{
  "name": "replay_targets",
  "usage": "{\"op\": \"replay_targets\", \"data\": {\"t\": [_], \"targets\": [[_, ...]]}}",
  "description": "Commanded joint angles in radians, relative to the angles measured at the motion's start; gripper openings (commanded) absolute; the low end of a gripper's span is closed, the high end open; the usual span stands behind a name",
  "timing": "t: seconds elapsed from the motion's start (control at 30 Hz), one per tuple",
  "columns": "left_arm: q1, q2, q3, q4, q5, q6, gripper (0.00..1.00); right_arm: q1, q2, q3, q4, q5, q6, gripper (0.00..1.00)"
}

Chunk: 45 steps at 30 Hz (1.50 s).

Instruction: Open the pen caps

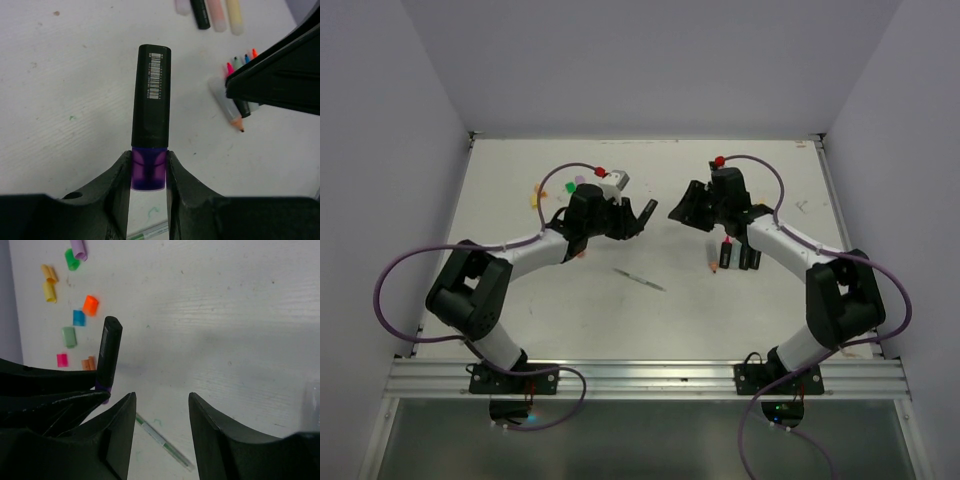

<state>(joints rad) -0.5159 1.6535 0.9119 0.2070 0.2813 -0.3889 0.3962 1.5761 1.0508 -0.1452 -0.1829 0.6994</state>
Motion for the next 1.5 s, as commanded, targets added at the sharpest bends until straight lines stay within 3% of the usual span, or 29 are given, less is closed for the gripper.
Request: {"op": "replay_targets", "data": {"t": [0.0,0.47,0.67,0.77,0.83,0.87,0.9,0.93,0.97,1.03,1.13,1.3,1.47], "targets": [[-0.016,-0.032,-0.008,0.147,0.113,-0.116,0.0,0.0,-0.044,-0.02,0.185,-0.11,0.08,0.5],[-0.058,-0.05,0.001,0.167,0.14,-0.168,0.0,0.038,-0.015,-0.035,0.271,-0.105,0.121,0.5],[-0.065,-0.061,-0.002,0.187,0.153,-0.186,0.0,0.067,0.03,-0.032,0.314,-0.096,0.144,0.45],[-0.072,-0.067,0.001,0.189,0.153,-0.186,0.0,0.078,0.051,-0.026,0.309,-0.087,0.144,0.38],[-0.073,-0.07,-0.001,0.187,0.153,-0.183,0.0,0.082,0.056,-0.026,0.312,-0.084,0.146,0.08],[-0.075,-0.07,-0.001,0.186,0.153,-0.182,0.0,0.084,0.056,-0.031,0.315,-0.082,0.15,0.0],[-0.075,-0.072,-0.001,0.178,0.153,-0.173,0.0,0.084,0.052,-0.035,0.321,-0.076,0.152,0.0],[-0.073,-0.07,-0.001,0.169,0.153,-0.168,0.03,0.089,0.042,-0.044,0.332,-0.072,0.153,0.0],[-0.075,-0.077,-0.01,0.164,0.147,-0.165,0.13,0.09,0.027,-0.07,0.347,-0.041,0.156,0.0],[-0.075,-0.089,-0.025,0.167,0.138,-0.157,0.44,0.09,-0.008,-0.087,0.354,-0.018,0.158,0.0],[-0.076,-0.096,-0.051,0.167,0.111,-0.148,0.54,0.09,-0.011,-0.078,0.34,-0.033,0.158,0.0],[-0.081,-0.092,-0.056,0.161,0.107,-0.142,0.56,0.092,-0.007,-0.089,0.368,-0.044,0.19,0.0],[-0.081,-0.075,-0.053,0.166,0.104,-0.142,0.51,0.092,-0.007,-0.092,0.384,-0.055,0.212,0.0]]}}
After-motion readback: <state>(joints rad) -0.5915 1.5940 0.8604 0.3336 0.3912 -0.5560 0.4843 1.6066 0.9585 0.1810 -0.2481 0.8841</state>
